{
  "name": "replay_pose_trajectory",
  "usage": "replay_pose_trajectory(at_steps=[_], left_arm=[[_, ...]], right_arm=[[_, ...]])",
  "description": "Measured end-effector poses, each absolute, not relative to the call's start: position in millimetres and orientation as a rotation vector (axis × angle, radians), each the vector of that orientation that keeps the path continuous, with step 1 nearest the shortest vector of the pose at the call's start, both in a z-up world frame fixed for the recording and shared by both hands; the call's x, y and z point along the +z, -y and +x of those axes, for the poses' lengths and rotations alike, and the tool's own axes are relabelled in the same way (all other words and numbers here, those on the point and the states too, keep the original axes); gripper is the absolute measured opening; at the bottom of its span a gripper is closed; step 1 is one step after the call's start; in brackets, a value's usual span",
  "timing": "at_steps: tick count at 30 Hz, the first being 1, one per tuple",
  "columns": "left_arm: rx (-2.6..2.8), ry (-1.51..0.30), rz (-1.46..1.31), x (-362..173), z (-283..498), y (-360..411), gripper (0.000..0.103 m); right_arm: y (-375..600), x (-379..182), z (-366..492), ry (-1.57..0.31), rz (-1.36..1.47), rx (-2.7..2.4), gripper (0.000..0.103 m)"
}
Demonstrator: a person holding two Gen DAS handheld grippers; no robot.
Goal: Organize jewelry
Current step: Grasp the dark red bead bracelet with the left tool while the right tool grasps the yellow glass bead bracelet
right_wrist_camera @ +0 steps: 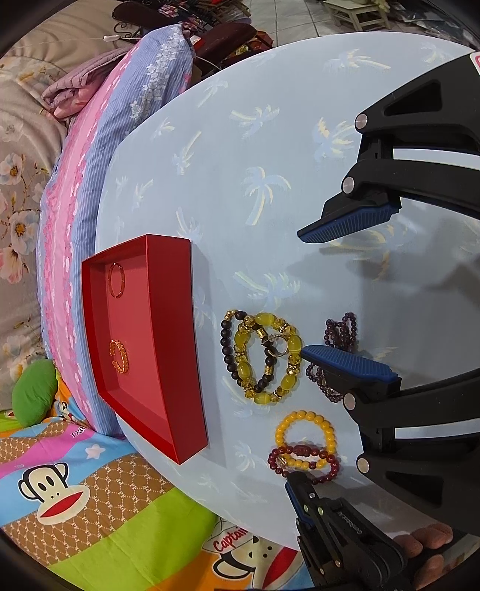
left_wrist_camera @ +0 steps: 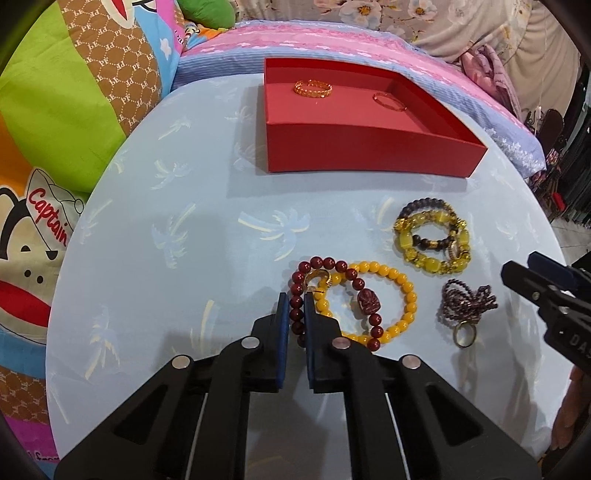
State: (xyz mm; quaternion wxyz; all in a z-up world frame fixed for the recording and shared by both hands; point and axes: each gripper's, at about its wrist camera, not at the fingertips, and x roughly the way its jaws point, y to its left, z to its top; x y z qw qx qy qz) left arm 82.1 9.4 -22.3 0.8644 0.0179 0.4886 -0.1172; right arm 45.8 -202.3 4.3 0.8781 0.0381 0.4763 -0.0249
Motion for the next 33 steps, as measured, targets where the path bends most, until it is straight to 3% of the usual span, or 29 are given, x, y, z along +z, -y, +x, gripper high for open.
replay_pose_trajectory(at_steps=[9, 13, 17, 31, 33], left_arm=[[-0.282, -0.989, 0.021, -5, 85, -4, 0.008], [-0.275, -1.000, 0.023, -8, 90, -2, 0.008], [-0.269, -1.009, 0.023, -12, 93, -2, 0.008], [-0.260, -1.040, 0.036, -24, 100, 3, 0.008], [-0.260, -1.042, 0.035, -24, 101, 4, 0.008]], right_arm=[[196, 6, 66, -0.968, 0.066, -0.044, 0.055], [195, 1, 79, -0.974, 0.054, -0.046, 0.039], [197, -7, 87, -0.995, 0.061, -0.043, 0.030], [189, -25, 97, -1.024, 0.045, -0.025, 0.022], [190, -25, 97, -1.023, 0.051, -0.018, 0.009]])
